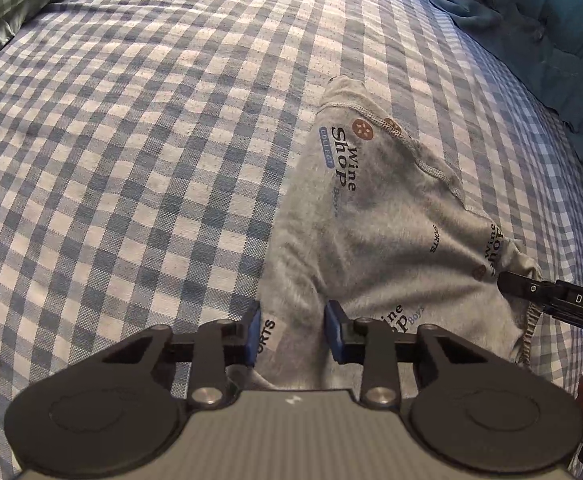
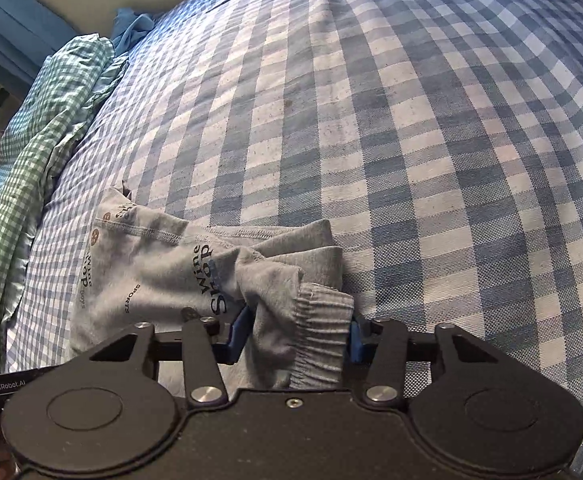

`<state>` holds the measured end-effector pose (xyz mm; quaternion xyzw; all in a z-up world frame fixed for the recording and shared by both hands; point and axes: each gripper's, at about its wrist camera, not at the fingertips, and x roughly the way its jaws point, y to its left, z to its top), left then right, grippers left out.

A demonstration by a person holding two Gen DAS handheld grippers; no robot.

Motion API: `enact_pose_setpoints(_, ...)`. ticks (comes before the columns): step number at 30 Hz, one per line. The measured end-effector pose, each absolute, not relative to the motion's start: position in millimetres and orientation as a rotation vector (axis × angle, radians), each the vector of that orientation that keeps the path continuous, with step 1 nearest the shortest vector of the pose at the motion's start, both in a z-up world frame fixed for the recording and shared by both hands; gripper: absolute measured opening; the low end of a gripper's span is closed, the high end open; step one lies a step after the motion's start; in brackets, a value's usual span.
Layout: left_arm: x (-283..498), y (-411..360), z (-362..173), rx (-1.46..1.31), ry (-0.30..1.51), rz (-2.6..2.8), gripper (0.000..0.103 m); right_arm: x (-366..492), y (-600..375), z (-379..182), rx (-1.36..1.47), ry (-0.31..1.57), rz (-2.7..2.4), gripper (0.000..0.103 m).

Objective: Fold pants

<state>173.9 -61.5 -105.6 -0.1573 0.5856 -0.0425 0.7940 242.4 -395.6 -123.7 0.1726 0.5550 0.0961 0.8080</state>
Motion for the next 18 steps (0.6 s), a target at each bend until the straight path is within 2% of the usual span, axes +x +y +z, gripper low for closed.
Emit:
enact_pose_setpoints(1,173,-64,-103,-0.324,1.255,-0.091,0.024,242,-392,-121,0.349,1.185,0.205,0.039)
enact_pose_setpoints(4,168,-69,-95,-0.307,1.234,-0.097,0.017,240,-386,-114,0.329,1.171,0.194,0.031)
enact_pose_setpoints(18,129,-62,-46,-0.428,1.174,-0.181,0.015,181,-372,-38,0.386,1.07,0.181,0.023)
